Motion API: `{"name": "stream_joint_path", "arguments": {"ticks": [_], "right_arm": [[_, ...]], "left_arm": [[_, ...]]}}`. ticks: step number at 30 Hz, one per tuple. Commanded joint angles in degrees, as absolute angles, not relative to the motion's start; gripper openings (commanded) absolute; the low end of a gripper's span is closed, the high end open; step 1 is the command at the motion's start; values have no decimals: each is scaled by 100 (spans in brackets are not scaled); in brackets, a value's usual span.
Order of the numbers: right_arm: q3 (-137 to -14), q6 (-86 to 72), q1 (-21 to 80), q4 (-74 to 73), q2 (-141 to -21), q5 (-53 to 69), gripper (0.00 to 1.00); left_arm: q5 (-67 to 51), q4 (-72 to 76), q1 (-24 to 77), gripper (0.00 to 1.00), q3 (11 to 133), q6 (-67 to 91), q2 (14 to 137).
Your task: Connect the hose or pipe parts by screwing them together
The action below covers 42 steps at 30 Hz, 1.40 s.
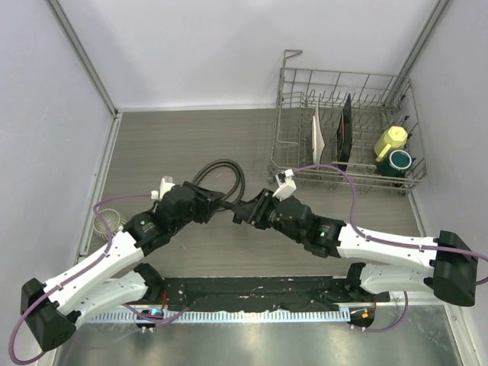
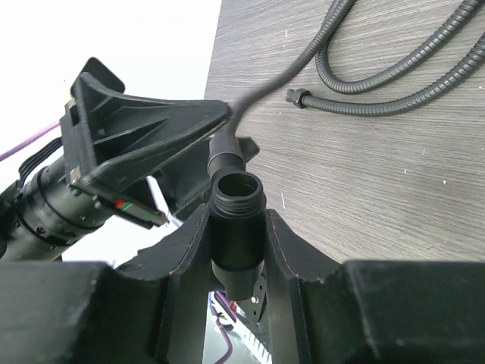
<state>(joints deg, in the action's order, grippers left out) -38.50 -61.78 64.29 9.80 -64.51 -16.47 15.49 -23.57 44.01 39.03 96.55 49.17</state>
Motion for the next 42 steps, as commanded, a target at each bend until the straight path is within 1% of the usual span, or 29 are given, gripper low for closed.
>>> {"name": "stream_joint_path", "arguments": {"ticks": [1, 2, 4, 7, 8, 12, 14, 17, 19, 21, 22, 24, 36, 42], "right_arm": [[-3701, -6565, 6442, 1528, -6056, -2082, 1], [-3622, -6565, 6434, 1547, -5995, -2127, 1], [-3638, -6478, 6442, 1434, -5924, -2153, 1], [-3700, -6416, 6442, 1397, -5950, -2136, 1], [-3683, -6407, 6451, 1415, -5950, -2127, 1], [-3656, -6363, 6442, 1459, -5950, -2180, 1], [-3639, -6355, 6442, 1450, -5941, -2189, 1], [-3639, -6346, 6442, 1433, -5959, -2197, 1], [-3639, -6346, 6442, 1441, -5976, -2189, 1], [-3621, -6346, 6442, 1485, -5985, -2171, 1], [-3612, -6337, 6442, 1494, -5994, -2171, 1], [-3612, -6328, 6442, 1485, -6003, -2162, 1], [-3621, -6328, 6442, 1538, -6003, -2030, 1], [-3577, -6355, 6442, 1529, -5994, -1951, 1]], "left_arm": [[1459, -1994, 4526, 55, 4008, 9456, 4510], [1485, -2143, 4535, 61, 4008, 9501, 4448], [1512, -2276, 4526, 65, 3982, 9745, 4263], [1337, -2451, 4535, 67, 3938, 10106, 4201], [1266, -2452, 4535, 69, 3920, 10177, 4227], [854, -2689, 4535, 70, 4008, 10520, 4464], [809, -2943, 4535, 73, 4122, 10599, 4587], [782, -3226, 4535, 75, 4184, 10810, 4667], [721, -2833, 4535, 68, 3974, 11065, 4641], [703, -2480, 4535, 66, 3815, 11275, 4614], [703, -2278, 4535, 62, 3754, 11311, 4606], [747, -2197, 4535, 60, 3770, 11294, 4649], [668, -2188, 4535, 55, 3850, 11233, 4983], [738, -2153, 4535, 50, 3849, 11171, 5036]]}}
